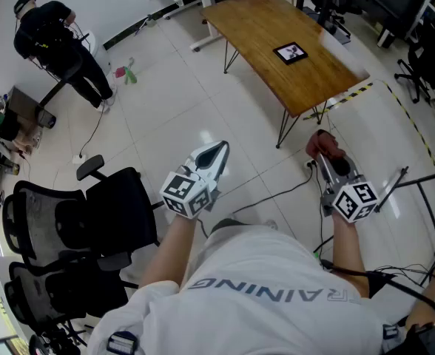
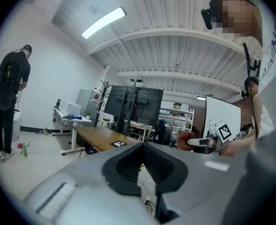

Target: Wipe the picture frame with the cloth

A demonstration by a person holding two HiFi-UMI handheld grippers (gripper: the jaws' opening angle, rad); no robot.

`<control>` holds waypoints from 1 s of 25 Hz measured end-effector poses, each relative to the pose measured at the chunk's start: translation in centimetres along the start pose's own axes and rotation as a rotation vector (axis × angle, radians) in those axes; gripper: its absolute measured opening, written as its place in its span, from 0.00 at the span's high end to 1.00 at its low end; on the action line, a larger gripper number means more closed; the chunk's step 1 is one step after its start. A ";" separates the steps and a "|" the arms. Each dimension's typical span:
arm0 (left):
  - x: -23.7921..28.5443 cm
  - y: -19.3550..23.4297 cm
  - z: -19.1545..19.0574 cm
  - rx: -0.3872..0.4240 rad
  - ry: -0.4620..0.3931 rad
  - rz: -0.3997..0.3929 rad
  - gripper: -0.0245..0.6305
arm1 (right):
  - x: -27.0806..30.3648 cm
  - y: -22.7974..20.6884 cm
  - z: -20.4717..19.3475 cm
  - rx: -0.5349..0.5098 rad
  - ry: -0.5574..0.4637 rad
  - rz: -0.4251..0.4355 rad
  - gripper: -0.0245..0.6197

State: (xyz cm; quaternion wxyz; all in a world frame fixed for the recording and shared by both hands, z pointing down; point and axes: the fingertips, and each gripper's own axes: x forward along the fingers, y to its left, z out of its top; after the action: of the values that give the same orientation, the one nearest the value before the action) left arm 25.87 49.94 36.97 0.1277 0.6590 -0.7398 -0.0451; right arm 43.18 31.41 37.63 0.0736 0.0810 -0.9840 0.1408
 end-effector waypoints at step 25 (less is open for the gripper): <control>11.0 19.5 3.9 0.012 -0.051 0.035 0.95 | 19.4 -6.5 3.2 -0.008 -0.017 -0.081 0.79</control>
State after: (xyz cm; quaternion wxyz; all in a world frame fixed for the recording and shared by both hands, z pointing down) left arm 4.98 41.16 39.24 0.1057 0.6452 -0.7546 -0.0552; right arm 25.05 21.63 39.60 0.0713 0.1218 -0.9810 0.1331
